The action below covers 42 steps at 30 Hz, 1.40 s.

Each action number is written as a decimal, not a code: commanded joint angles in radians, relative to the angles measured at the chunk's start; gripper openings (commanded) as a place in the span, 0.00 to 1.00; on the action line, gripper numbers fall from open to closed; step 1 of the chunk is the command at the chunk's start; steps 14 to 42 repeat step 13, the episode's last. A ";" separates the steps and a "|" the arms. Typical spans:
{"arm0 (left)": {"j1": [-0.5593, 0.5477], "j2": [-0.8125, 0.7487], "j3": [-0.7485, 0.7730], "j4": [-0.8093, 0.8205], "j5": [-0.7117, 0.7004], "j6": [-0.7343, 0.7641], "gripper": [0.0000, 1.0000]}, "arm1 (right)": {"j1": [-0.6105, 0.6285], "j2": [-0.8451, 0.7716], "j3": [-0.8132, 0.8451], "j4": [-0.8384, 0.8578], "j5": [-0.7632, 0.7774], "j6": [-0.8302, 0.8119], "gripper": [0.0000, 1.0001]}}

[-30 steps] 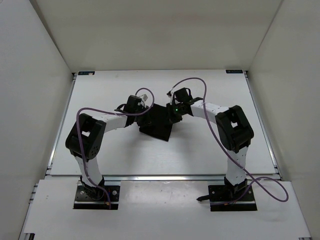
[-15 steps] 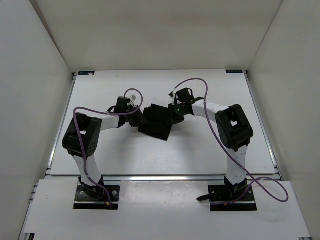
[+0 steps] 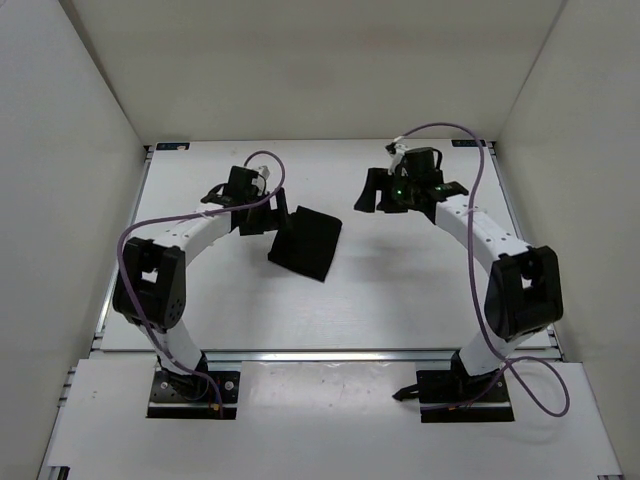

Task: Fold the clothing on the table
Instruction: Fold the skirt

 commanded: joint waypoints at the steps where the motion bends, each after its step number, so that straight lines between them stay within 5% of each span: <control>1: -0.027 -0.114 0.038 -0.229 -0.198 0.131 0.99 | -0.040 -0.064 -0.095 -0.025 0.075 -0.036 0.67; 13: -0.026 -0.384 -0.237 -0.287 -0.274 0.094 0.99 | -0.153 -0.230 -0.362 0.034 0.041 -0.010 0.68; 42: -0.026 -0.384 -0.237 -0.287 -0.274 0.094 0.99 | -0.153 -0.230 -0.362 0.034 0.041 -0.010 0.68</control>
